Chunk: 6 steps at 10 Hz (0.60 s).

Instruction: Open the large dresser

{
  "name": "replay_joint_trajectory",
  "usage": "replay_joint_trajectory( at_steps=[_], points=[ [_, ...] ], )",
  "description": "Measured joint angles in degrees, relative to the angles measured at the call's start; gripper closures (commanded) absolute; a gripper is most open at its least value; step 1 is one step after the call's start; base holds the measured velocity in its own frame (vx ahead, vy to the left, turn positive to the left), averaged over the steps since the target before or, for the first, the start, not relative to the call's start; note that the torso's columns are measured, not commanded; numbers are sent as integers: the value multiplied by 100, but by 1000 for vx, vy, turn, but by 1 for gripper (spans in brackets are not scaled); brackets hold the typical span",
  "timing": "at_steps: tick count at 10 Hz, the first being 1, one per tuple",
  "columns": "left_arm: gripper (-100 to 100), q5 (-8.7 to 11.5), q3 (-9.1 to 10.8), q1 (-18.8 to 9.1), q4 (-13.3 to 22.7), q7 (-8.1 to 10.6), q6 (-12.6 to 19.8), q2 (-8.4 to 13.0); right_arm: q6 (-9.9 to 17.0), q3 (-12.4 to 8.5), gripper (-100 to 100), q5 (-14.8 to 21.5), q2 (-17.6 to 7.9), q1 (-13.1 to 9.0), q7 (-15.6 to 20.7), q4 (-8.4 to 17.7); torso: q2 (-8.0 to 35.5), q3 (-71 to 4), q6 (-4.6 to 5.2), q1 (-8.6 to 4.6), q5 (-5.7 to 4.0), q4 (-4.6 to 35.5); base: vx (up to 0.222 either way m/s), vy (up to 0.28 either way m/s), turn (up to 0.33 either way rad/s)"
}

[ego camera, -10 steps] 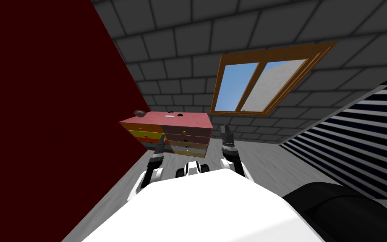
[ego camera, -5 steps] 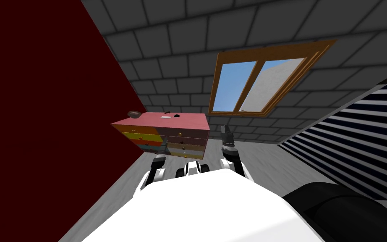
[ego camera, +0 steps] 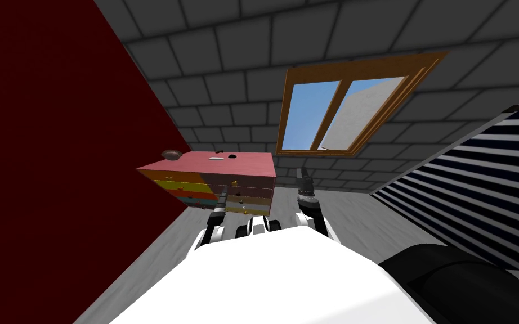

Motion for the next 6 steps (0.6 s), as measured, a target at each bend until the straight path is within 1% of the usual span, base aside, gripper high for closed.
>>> replay_joint_trajectory(
  at_steps=[3,5,6],
  points=[
    [-100,-57,-30,-106,419,-49,-25,-184,0,0,0,0,0,-1,0,0,17,11,0,-2,-1,5,37,-78,-18],
    [-100,-88,-48,-159,612,-63,10,-438,0,0,0,0,0,-1,0,0,6,4,0,-4,-2,2,25,-46,-8],
    [-100,-89,-50,-158,623,-62,4,-451,0,-1,0,0,-1,-1,0,0,11,6,-1,8,1,3,49,-15,-16]
  ],
)
